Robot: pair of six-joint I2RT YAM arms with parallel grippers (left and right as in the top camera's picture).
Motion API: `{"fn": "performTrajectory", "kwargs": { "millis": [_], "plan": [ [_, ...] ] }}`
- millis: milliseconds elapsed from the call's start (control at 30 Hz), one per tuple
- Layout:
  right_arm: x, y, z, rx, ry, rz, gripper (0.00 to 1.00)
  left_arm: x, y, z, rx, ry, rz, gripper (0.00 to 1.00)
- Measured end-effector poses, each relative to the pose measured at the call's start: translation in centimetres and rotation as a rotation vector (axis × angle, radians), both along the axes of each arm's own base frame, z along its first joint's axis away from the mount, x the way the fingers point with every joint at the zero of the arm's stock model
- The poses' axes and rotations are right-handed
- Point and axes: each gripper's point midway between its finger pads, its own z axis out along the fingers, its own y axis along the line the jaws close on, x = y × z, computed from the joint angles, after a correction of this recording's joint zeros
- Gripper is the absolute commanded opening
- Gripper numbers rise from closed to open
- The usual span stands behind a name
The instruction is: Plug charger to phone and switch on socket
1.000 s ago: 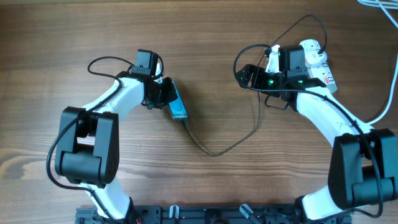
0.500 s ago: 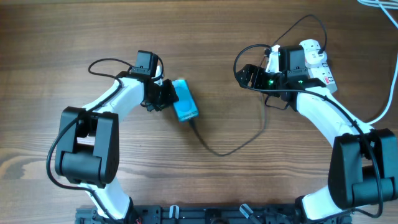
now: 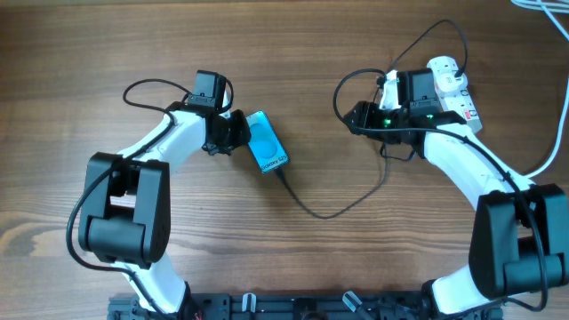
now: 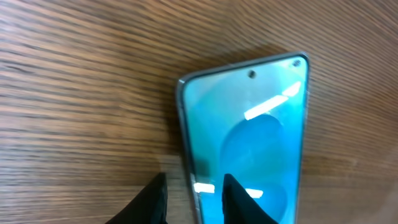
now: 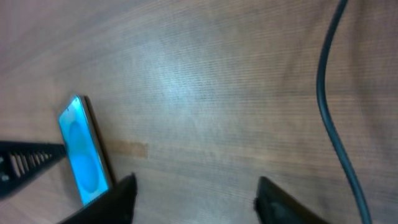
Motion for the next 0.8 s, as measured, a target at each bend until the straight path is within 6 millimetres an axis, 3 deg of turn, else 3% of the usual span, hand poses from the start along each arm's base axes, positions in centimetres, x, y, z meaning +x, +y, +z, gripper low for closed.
{"fn": "performTrajectory", "kwargs": {
  "millis": [67, 167, 200, 233, 267, 300, 333, 400, 433, 467, 533, 633, 733, 800],
  "plan": [
    [-0.5, -0.2, 0.6, -0.018, 0.037, 0.012, 0.04, 0.3, 0.5, 0.0, 0.016, -0.007, 0.022, 0.50],
    [0.3, -1.2, 3.6, -0.069, 0.044, -0.012, 0.04, 1.3, 1.6, 0.1, 0.019, -0.031, 0.070, 0.76],
    [1.1, -2.0, 5.3, -0.094, 0.022, -0.034, 0.08, 1.8, 2.2, 0.3, 0.016, -0.045, 0.096, 0.86],
    [1.7, -3.0, 6.7, -0.121, 0.004, -0.061, 0.20, 2.2, 2.6, 0.4, 0.013, -0.053, 0.108, 0.91],
    [2.2, -4.0, 7.6, -0.142, -0.017, -0.086, 0.40, 2.6, 3.1, 0.7, 0.007, -0.064, 0.127, 1.00],
    [2.6, -5.7, 8.8, -0.180, -0.036, -0.129, 0.58, 3.0, 3.6, 0.8, 0.005, -0.070, 0.148, 1.00],
    [2.8, -7.3, 9.2, -0.208, -0.038, -0.170, 0.68, 3.2, 4.1, 0.9, 0.003, -0.076, 0.162, 1.00],
    [2.7, -10.2, 9.1, -0.255, -0.023, -0.244, 0.79, 3.4, 4.7, 1.1, 0.004, -0.079, 0.185, 1.00],
    [2.5, -15.0, 8.8, -0.323, -0.004, -0.357, 0.88, 3.5, 5.1, 1.1, 0.009, -0.079, 0.194, 1.00],
    [2.3, -16.7, 8.8, -0.345, 0.003, -0.401, 0.89, 3.5, 5.2, 1.1, 0.014, -0.078, 0.197, 1.00],
    [2.5, -18.4, 9.0, -0.349, -0.009, -0.443, 0.92, 3.5, 5.2, 1.1, 0.014, -0.078, 0.197, 1.00],
    [2.3, -23.4, 9.0, -0.368, -0.013, -0.556, 0.98, 3.5, 5.2, 1.1, 0.014, -0.079, 0.197, 1.00],
    [1.5, -27.7, 7.6, -0.396, 0.024, -0.637, 1.00, 3.5, 5.2, 1.1, 0.014, -0.078, 0.197, 1.00],
    [1.2, -29.3, 6.0, -0.404, 0.061, -0.652, 1.00, 3.5, 5.2, 1.1, 0.014, -0.079, 0.197, 1.00]
  ]
}}
